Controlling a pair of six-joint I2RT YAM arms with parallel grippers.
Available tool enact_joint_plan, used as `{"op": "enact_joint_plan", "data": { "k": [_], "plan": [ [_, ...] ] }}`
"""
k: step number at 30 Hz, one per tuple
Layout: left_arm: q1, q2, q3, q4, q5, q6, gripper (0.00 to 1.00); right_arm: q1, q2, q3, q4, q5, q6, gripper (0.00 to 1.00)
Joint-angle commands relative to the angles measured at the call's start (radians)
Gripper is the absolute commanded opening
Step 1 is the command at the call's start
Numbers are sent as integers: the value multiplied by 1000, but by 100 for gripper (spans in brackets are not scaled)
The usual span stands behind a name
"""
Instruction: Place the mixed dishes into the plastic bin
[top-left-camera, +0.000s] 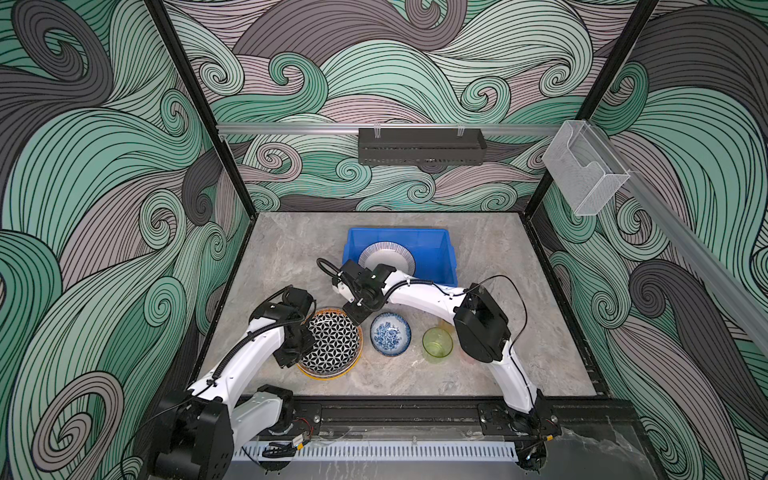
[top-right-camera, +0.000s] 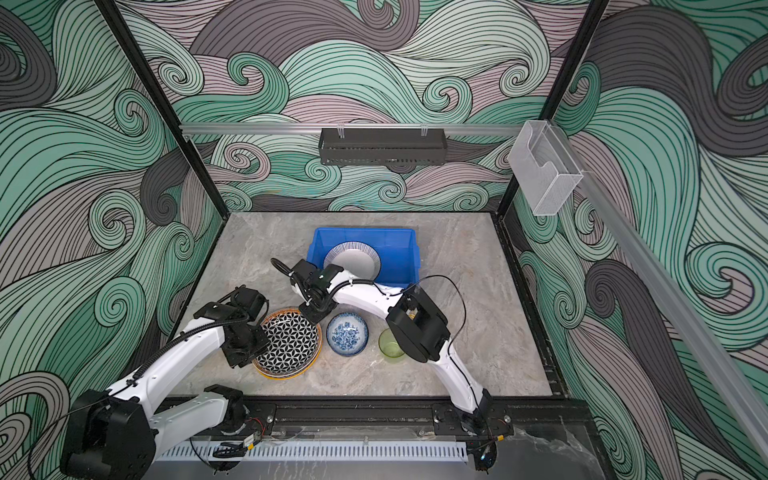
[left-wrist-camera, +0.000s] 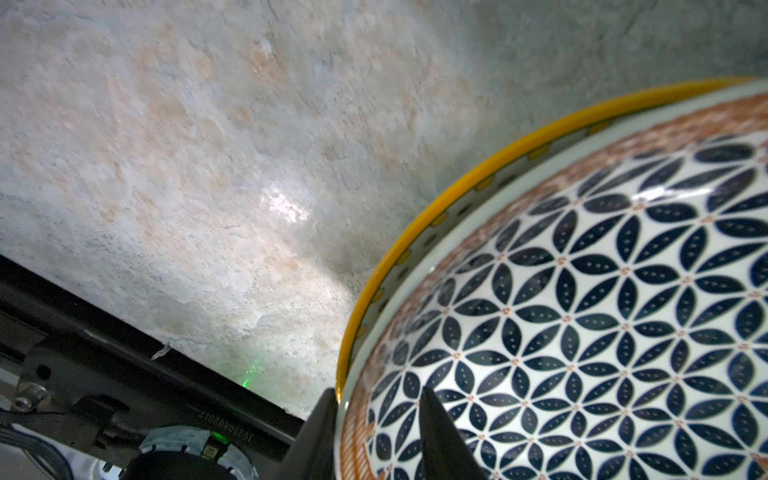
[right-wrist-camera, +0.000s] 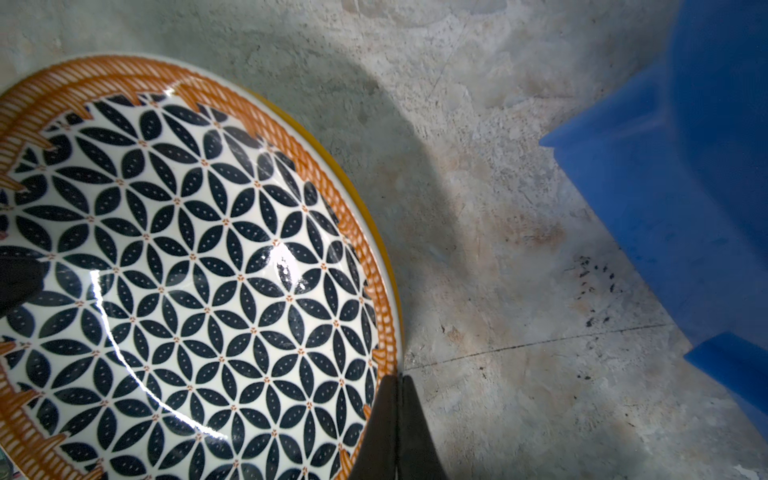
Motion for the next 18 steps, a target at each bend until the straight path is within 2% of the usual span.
{"op": "enact_joint_plan", "data": {
  "k": [1, 18],
  "plan": [
    [4, -13, 8, 52, 32, -4, 35, 23, 77, -13, -59, -85, -11, 4],
    [10, -4, 8, 43, 15, -26, 34, 41, 113, 14, -92, -131, -42, 4]
  ]
}}
